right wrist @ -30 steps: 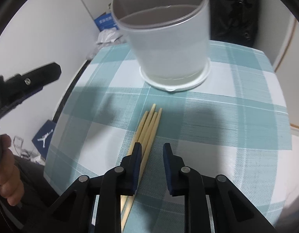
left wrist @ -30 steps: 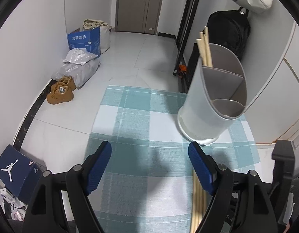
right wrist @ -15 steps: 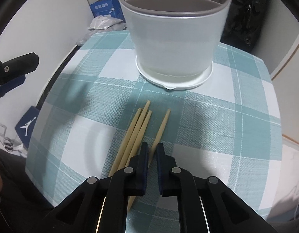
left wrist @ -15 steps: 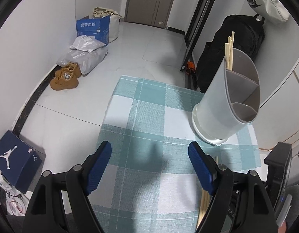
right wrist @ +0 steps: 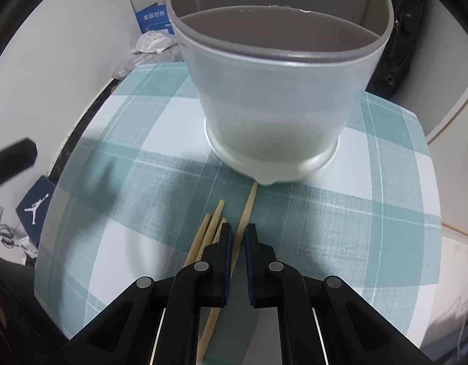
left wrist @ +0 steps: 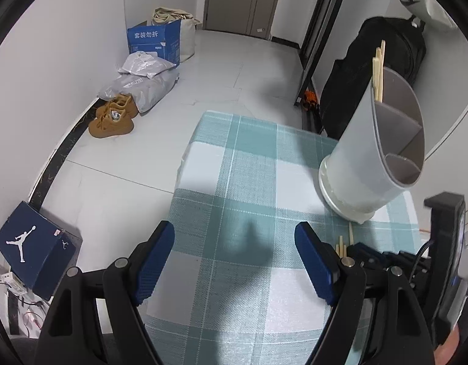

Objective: Organize utensils
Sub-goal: 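Lower both open tools toward the remaining chopsticks on the cloth, then close the right tool on one chopstick while the left tool closes on another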

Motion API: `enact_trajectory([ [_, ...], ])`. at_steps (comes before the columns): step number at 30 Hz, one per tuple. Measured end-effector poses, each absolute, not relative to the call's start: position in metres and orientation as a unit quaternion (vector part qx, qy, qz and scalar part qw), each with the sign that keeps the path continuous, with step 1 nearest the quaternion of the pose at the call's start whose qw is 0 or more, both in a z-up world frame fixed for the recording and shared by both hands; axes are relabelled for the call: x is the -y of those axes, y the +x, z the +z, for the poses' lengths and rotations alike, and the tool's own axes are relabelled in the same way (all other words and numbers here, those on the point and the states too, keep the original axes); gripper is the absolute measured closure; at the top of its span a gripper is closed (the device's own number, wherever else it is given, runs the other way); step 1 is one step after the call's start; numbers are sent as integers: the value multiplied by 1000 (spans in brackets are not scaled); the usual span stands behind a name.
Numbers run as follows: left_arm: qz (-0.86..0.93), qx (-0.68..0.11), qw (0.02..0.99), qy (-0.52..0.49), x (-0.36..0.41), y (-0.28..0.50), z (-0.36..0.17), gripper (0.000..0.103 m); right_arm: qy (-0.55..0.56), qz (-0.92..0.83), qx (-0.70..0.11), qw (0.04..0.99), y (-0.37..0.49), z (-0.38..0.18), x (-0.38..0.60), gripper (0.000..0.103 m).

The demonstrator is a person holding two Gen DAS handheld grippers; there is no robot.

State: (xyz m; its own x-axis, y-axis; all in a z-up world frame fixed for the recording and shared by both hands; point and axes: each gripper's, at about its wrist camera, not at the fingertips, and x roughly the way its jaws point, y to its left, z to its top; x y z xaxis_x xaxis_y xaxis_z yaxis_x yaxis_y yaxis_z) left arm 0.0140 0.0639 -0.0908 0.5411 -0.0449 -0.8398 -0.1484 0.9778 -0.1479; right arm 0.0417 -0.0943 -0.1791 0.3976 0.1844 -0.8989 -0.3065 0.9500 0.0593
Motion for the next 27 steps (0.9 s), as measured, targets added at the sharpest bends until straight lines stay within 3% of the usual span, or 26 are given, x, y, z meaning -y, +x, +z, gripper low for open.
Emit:
enact_trajectory([
  [14, -90, -554, 827, -21, 7, 11, -128, 25, 88, 185, -487, 849, 25, -147, 151, 103],
  [27, -60, -592, 804, -6, 16, 22, -147, 25, 166, 198, -509, 821, 26, -149, 189, 101],
])
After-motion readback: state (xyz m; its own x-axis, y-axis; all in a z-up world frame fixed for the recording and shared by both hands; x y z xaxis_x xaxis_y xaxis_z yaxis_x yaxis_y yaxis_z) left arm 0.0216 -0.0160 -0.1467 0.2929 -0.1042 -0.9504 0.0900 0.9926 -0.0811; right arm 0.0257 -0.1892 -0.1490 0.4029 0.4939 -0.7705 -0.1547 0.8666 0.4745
